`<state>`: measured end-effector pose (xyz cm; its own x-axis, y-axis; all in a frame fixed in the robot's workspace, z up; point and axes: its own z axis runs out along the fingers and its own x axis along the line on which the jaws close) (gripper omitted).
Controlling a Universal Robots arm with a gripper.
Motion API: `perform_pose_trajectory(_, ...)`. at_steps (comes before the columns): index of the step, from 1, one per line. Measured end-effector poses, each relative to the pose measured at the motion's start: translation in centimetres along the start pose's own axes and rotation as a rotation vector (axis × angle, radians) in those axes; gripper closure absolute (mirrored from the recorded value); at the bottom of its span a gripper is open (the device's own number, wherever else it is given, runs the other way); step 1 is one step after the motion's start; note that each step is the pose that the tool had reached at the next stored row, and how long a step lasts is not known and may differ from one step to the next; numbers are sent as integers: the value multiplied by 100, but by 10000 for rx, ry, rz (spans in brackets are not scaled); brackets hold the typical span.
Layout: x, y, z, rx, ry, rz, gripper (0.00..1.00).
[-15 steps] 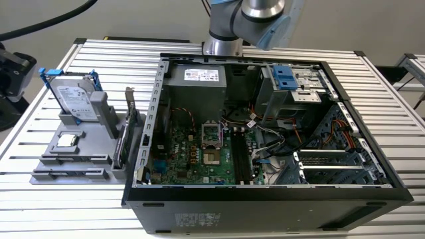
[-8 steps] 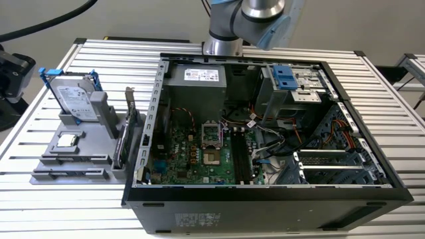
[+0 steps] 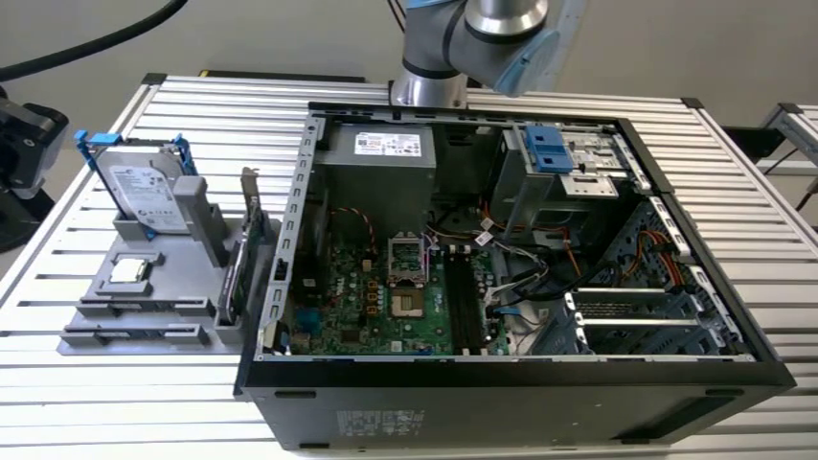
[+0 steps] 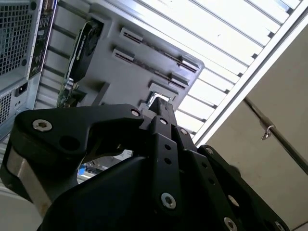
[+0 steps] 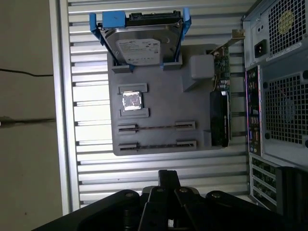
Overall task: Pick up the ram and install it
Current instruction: 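Pick up the ram and move it above insertion slot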
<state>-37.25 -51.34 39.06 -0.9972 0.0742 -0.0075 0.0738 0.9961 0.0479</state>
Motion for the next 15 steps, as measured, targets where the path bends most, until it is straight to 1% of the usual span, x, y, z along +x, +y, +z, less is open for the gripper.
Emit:
perform_pose_trajectory(4,0,-1,0,0,0,-20,100)
perform_pose_trajectory(9,0,-1,0,-2,10,-214,100)
perform_pose_trajectory(15,0,-1,0,-2,11,-214,100)
